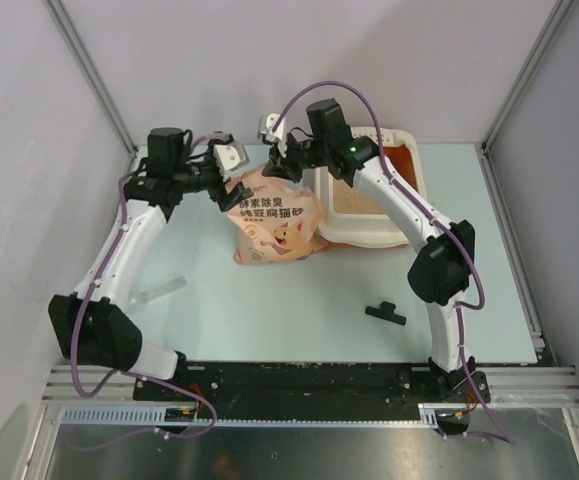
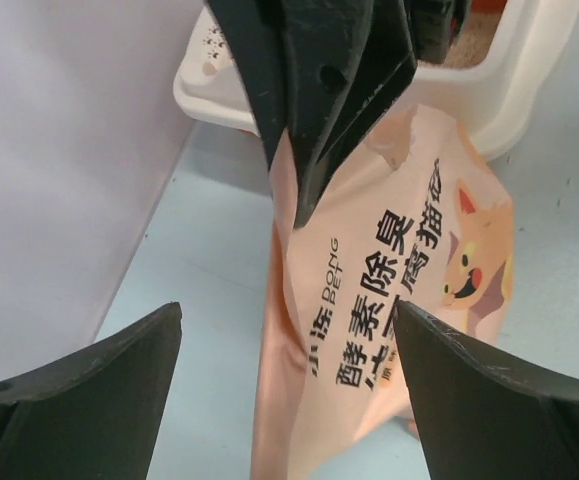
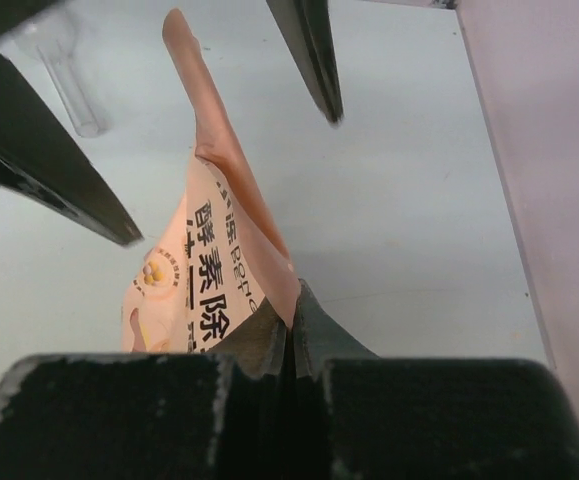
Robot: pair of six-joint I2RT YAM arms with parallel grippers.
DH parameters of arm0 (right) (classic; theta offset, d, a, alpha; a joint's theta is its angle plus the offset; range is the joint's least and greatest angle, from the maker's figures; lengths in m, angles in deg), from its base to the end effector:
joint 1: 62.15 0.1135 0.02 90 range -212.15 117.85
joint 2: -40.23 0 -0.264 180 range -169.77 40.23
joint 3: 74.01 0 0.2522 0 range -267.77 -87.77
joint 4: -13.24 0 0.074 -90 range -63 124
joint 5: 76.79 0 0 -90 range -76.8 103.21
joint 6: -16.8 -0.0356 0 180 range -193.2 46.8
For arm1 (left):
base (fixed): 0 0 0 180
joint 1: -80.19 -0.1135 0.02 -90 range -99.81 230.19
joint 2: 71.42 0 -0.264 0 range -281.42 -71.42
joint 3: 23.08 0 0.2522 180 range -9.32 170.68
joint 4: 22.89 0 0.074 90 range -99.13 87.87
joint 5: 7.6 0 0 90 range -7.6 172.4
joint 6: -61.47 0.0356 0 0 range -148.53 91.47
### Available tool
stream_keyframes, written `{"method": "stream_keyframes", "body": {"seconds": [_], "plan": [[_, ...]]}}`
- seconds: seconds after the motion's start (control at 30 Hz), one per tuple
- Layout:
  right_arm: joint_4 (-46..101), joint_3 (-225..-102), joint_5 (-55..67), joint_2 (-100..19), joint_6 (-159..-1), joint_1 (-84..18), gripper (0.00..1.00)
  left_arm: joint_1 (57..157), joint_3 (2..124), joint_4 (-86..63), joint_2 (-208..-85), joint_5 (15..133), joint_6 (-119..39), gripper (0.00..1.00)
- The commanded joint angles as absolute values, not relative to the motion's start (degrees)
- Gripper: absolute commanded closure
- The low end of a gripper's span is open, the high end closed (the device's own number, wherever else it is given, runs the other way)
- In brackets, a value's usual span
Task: Fill the litter box with clean litter
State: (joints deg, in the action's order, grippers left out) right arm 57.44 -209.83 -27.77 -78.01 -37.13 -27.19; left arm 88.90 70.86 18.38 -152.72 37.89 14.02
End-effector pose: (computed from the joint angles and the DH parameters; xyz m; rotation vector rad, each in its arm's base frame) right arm 0.3763 0.2916 0.3771 -1.4850 1.3136 0.7103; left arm 0.3060 -0.0721 0.3820 1.2291 1.5028 -0.4128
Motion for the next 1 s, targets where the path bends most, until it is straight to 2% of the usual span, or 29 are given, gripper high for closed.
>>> {"method": "stream_keyframes", "body": {"seconds": [0.0,0.1,0.27,0.3,0.37,0.4,0.43,0.53,0.63,0.77,0.97], "plan": [[53.0,-214.0,-31.4,-74.3,-36.9,-25.6,1.00,91.4,73.9,20.8,-156.5,42.2,25.3,0.11],[53.5,-212.8,-31.5,-72.8,-37.2,-25.7,1.00,92.0,74.9,21.5,-158.0,42.4,27.3,0.19],[53.3,-208.4,-30.5,-69.7,-38.3,-25.6,1.00,92.3,74.6,23.9,-157.8,40.4,28.4,0.47],[51.6,-207.4,-29.8,-69.2,-39.4,-25.9,1.00,92.5,74.4,24.4,-157.6,40.1,28.3,0.61],[49.8,-204.2,-27.0,-67.4,-43.8,-26.4,0.93,92.7,73.5,25.3,-157.2,39.3,26.9,0.76],[47.2,-203.2,-25.4,-66.7,-45.6,-26.6,0.83,92.8,73.0,25.3,-156.3,39.1,26.4,0.98],[45.7,-201.8,-22.6,-66.0,-49.8,-27.4,0.61,92.8,72.7,25.3,-155.9,38.8,24.8,1.00],[41.0,-197.1,-20.2,-63.3,-55.3,-30.0,0.34,92.8,72.0,25.3,-154.3,39.1,20.6,1.00],[40.5,-195.7,-17.1,-62.6,-61.1,-32.3,0.27,92.7,71.4,25.2,-152.0,41.9,18.5,1.00],[45.5,-198.4,-12.0,-65.4,-65.0,-32.5,0.25,91.4,69.7,25.2,-148.2,44.7,18.0,1.00],[65.5,-212.4,-7.3,-76.5,-66.1,-30.9,0.22,89.4,67.9,25.3,-143.1,47.5,15.2,1.00]]}}
